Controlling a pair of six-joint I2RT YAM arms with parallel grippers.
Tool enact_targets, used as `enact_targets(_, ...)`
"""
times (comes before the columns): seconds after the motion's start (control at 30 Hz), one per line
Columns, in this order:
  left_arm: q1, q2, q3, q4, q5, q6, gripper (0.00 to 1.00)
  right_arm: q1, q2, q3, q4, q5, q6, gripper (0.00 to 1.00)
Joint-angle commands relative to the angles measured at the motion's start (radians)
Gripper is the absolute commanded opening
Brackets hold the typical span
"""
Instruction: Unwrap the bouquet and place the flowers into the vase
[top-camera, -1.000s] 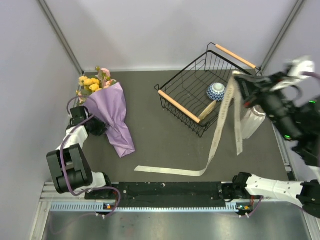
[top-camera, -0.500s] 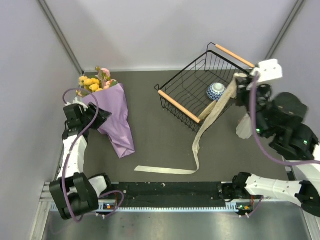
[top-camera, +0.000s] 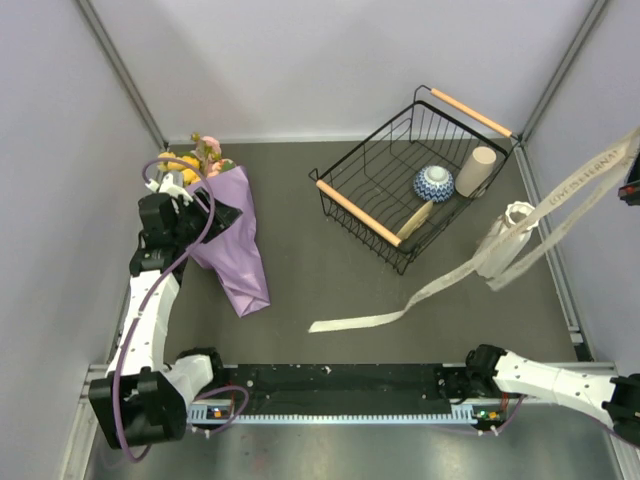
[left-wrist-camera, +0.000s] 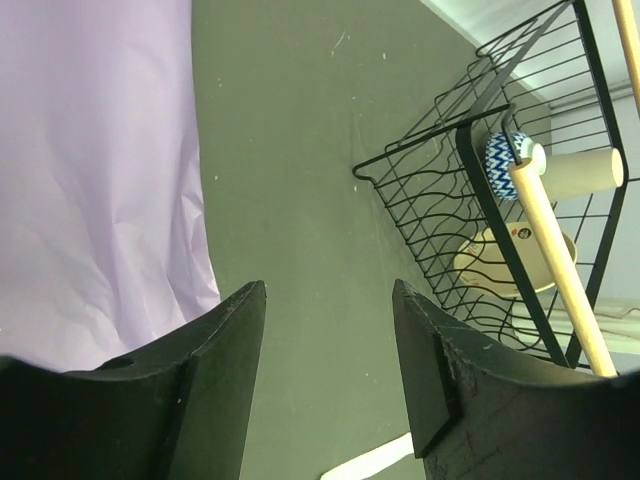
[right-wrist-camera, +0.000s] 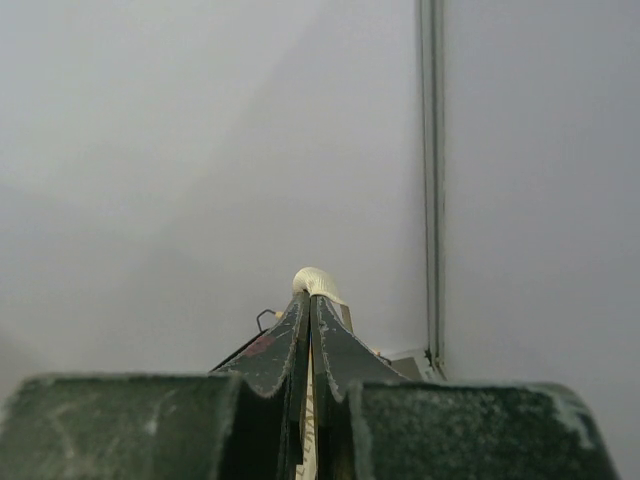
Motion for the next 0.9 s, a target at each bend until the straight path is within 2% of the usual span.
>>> enact_targets(0.0, -0.013, -0.038, 0.048, 0.002, -0.009, 0.025, 0.59, -0.008, 0.043, 0.051, 0.067, 0.028, -0.120, 0.00)
enact_targets(0.23, -0.034, -0.041, 0.051, 0.000, -0.004, 0.028, 0.60, -0.005, 0.076, 0.041, 0.054, -0.002, -0.096, 0.00)
enact_targets(0.33, -0.042, -0.039, 0.055, 0.000, 0.002, 0.028, 0.60, -0.008, 0.088, -0.053, -0.043, -0.053, 0.057, 0.00)
enact_targets(0.43, -0.050, -0.038, 0.060, 0.000, -0.001, 0.032, 0.61, -0.006, 0.112, -0.157, -0.154, -0.117, 0.281, 0.00)
enact_targets(0.57, -0.054, -0.038, 0.058, -0.004, -0.004, 0.041, 0.61, -0.006, 0.122, -0.271, -0.191, -0.195, 0.531, 0.00)
enact_targets(0.73, -0.054, -0.027, 0.054, -0.004, -0.007, 0.041, 0.61, -0.006, 0.075, -0.358, -0.184, -0.364, 0.689, 0.00)
enact_targets(0.87, -0.057, -0.016, 0.052, -0.001, -0.009, 0.041, 0.61, -0.006, -0.005, -0.475, -0.174, -0.337, 0.725, 0.00)
